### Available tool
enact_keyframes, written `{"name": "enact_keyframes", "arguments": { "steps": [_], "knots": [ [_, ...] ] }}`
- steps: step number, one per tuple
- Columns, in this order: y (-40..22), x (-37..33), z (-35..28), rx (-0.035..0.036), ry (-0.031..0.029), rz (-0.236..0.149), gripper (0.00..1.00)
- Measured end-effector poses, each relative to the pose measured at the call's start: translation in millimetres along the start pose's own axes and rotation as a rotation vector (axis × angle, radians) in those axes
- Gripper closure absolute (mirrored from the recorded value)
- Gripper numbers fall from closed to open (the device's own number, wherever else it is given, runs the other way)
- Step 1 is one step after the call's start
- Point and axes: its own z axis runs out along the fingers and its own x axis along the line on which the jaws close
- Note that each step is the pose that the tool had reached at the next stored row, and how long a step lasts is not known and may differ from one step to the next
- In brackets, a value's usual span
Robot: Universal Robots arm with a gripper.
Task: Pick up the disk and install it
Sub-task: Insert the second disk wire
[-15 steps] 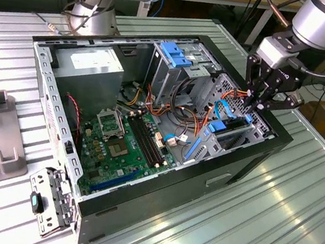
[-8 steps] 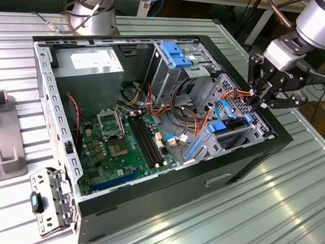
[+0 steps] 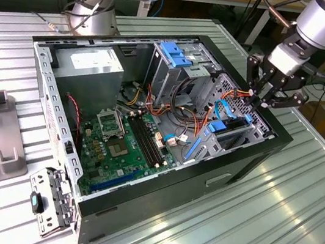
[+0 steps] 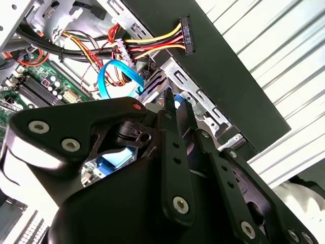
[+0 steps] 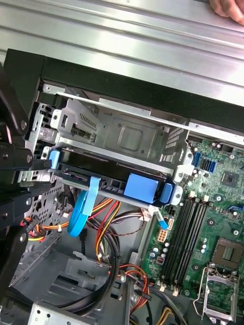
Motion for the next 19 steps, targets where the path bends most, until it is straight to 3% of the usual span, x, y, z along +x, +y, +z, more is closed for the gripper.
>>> {"name": "enact_keyframes", "arguments": {
  "steps": [19],
  "knots": [
    [-0.1, 0.0, -1.1, -0.0002, -0.0013, -0.015, 0.76]
  ]
}}
